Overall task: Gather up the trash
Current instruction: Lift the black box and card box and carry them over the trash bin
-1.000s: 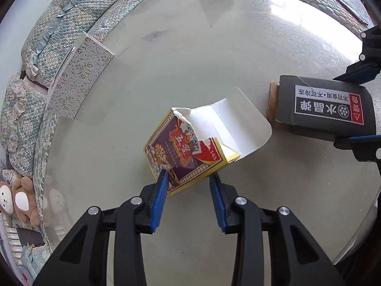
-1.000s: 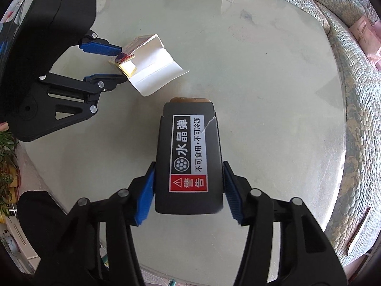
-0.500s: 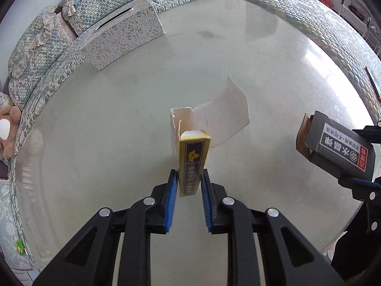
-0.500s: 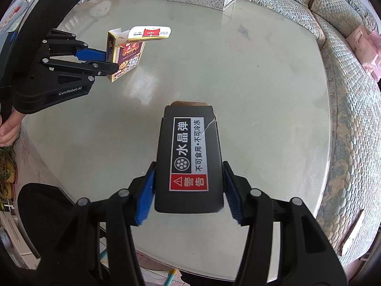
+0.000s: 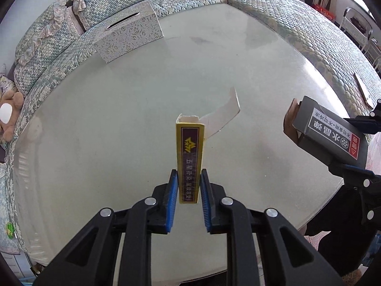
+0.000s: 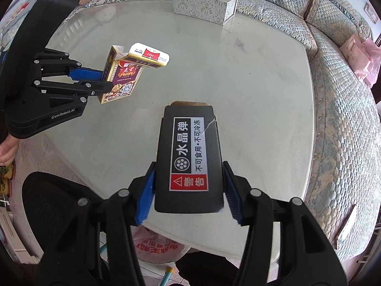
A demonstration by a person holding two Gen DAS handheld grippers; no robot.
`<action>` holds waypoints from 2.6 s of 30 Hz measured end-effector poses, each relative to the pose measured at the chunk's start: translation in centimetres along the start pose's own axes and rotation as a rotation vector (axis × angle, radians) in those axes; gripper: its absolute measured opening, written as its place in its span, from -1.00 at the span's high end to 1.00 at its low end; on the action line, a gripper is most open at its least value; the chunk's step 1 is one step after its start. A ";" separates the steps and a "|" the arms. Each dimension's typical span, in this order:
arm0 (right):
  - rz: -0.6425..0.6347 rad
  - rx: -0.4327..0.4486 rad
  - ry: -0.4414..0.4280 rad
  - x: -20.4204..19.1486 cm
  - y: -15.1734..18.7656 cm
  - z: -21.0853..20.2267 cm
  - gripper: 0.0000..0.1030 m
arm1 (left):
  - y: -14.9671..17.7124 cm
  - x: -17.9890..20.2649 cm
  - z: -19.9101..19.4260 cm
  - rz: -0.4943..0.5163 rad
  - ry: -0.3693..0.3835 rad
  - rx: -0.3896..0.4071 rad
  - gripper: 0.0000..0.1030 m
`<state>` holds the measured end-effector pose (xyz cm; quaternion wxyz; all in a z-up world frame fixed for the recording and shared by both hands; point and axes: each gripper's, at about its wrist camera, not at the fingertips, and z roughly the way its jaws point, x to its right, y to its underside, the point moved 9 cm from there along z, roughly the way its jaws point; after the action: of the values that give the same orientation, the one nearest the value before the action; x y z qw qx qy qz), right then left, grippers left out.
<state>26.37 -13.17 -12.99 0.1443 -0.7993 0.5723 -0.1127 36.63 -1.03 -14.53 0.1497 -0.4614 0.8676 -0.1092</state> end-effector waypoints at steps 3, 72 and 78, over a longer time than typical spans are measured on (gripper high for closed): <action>-0.010 0.014 0.007 -0.2 0.8 -1.3 -0.02 | 1.6 1.2 -1.9 -0.002 0.016 0.018 0.63; 0.063 -0.235 -0.063 -7.3 23.8 10.3 -0.02 | 25.8 19.6 9.2 -0.106 0.254 -0.178 0.63; 0.068 -0.262 -0.071 -7.0 24.3 12.0 -0.02 | 26.2 20.0 11.4 -0.121 0.276 -0.230 0.63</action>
<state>6.87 -12.64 -33.03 0.0628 -0.7949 0.6035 -0.0038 10.01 -3.82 -36.92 -0.0314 -0.5073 0.8574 -0.0807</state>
